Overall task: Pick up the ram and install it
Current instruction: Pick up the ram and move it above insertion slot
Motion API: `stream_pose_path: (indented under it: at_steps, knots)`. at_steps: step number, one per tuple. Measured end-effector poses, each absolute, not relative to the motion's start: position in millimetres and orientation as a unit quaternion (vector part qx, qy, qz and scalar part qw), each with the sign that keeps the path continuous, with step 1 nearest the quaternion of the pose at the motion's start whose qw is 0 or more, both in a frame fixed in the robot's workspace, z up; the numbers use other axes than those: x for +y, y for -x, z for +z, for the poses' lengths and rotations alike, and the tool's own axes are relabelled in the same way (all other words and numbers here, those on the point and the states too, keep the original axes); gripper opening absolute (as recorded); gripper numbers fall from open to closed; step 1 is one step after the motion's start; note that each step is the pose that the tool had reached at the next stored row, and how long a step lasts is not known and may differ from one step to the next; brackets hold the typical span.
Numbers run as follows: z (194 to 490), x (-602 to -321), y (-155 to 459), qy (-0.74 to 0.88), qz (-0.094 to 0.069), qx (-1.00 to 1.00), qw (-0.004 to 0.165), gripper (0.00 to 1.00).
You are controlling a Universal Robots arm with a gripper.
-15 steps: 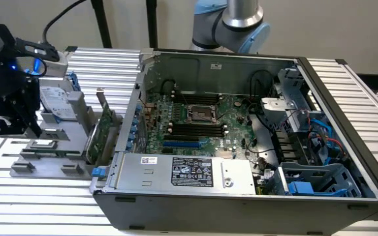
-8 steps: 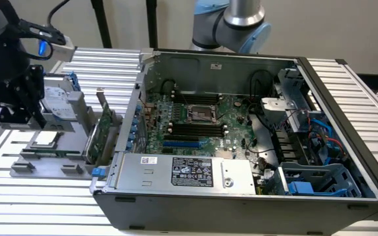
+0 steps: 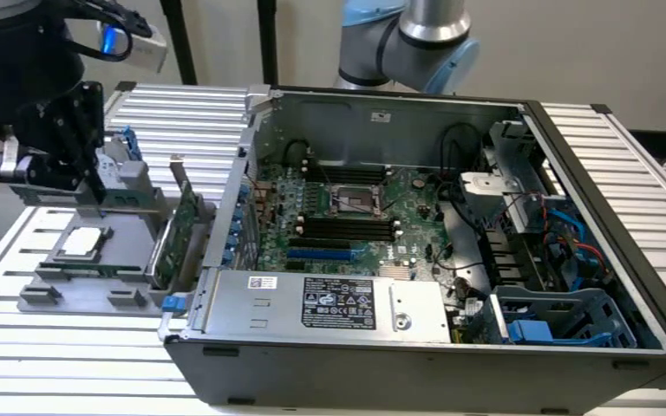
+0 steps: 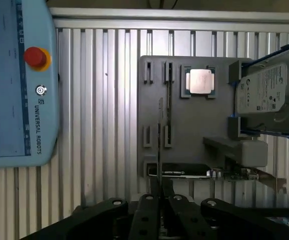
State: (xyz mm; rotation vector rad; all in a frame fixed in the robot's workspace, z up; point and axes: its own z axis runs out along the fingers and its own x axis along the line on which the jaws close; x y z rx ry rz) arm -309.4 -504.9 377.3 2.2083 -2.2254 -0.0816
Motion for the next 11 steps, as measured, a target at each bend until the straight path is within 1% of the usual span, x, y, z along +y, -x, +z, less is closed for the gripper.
stream_pose_path:
  at_steps: [6, 11]
  knots:
    - [392, -505, 282, -0.704, -0.027, -0.71, 0.001, 0.0]
    - [397, -505, 260, -0.704, -0.027, -0.71, 0.001, 0.0]
